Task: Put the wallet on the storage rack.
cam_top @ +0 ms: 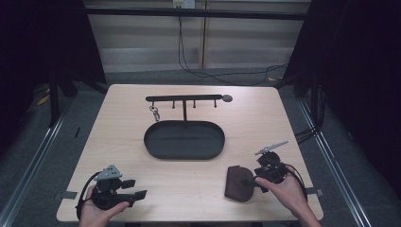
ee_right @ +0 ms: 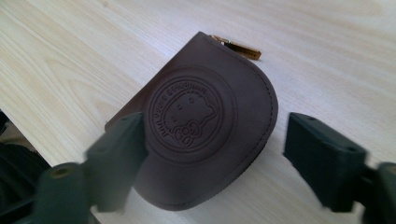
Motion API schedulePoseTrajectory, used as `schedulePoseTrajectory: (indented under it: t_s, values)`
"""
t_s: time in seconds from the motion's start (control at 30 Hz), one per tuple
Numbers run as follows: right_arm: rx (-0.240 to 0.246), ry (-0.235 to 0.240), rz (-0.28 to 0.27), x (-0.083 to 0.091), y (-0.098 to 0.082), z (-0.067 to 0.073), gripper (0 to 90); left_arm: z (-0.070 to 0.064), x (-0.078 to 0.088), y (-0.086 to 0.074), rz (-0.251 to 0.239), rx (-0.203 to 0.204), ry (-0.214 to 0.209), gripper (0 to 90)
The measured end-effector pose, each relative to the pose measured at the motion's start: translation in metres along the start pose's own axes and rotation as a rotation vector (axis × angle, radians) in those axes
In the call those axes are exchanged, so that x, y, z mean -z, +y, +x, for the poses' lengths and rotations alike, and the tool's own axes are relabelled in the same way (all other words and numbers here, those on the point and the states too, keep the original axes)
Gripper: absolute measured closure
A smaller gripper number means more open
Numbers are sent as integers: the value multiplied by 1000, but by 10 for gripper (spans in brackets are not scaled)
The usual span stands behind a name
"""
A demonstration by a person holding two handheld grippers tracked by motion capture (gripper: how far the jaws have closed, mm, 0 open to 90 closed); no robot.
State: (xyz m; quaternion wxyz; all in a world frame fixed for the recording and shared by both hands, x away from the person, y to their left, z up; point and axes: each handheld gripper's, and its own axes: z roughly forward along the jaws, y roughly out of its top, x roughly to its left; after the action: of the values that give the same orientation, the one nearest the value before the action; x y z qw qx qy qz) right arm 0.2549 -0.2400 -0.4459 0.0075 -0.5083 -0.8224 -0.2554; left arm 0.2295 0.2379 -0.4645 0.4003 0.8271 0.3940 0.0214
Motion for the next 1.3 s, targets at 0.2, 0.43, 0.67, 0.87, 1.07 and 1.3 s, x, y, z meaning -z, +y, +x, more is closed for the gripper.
schedulePoseTrajectory:
  t_s: [0.2,0.43,0.67,0.87,1.07,1.3]
  values:
    - [-5,-1,56,-12,8,-2,154,3,-2,1,1,11,16,317]
    - [-21,-23,115,-24,20,3,171,11,0,0,2,34,21,305]
    - [-32,-8,174,-33,25,-2,155,12,0,0,5,36,24,304]
    - [-48,4,192,-37,25,-4,168,12,-1,0,14,33,23,304]
    - [-76,36,229,-39,28,-9,171,12,-1,0,8,37,21,304]
    - [-83,37,286,-40,35,-9,208,12,-1,0,11,29,26,295]
